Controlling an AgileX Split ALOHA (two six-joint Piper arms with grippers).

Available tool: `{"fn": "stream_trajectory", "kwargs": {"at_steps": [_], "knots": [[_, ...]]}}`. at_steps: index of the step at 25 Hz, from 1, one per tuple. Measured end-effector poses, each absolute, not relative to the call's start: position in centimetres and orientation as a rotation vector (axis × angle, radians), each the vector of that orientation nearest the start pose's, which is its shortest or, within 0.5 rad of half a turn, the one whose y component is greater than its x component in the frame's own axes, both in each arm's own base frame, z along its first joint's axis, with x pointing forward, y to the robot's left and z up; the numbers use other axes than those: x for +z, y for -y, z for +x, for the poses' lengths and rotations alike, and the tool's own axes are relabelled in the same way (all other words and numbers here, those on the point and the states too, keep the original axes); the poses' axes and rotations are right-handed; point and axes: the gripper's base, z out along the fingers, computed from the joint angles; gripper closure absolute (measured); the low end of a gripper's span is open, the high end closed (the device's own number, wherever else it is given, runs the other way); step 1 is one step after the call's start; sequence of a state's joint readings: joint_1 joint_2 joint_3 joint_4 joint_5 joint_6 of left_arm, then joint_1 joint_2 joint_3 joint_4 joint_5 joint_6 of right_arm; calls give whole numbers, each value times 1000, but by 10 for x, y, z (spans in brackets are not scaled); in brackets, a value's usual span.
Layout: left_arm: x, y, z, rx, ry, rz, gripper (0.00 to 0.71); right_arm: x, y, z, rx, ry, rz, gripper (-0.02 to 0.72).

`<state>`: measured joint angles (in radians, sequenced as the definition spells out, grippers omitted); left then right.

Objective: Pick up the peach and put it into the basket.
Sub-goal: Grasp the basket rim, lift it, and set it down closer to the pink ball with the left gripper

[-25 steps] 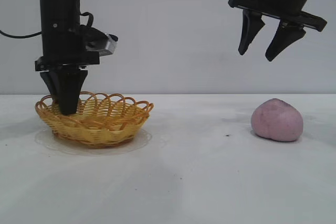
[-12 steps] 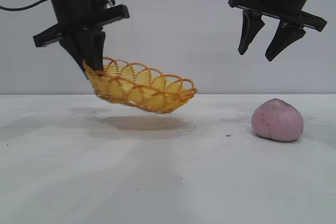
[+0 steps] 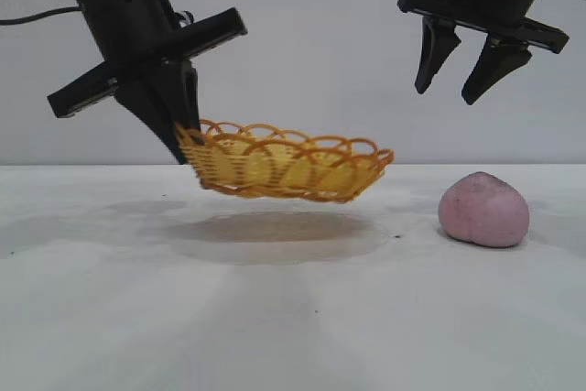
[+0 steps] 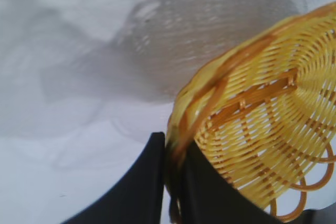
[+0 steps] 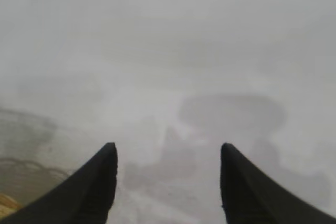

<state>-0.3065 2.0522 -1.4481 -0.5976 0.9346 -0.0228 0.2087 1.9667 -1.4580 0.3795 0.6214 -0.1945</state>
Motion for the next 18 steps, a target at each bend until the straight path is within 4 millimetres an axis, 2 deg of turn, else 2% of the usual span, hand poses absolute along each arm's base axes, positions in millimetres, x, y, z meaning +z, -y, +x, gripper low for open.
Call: {"fn": "stream_trajectory", "kwargs": {"at_steps": [5,14,16,18], "knots": [[153,163,373,-811,-2983,-199,710,211,-108,416,401,-2585,-197,333],[151,161,375,-773,-2963,-177,710,211,-108,416,401,-2585,-197,333],[150,161,375,-771,-2963,-173,663,211,-108,416,401,-2585,-197,333],[150,161,375,-769,-2962,-155,663,211,-108,416,403,-2585,-195,333]]}}
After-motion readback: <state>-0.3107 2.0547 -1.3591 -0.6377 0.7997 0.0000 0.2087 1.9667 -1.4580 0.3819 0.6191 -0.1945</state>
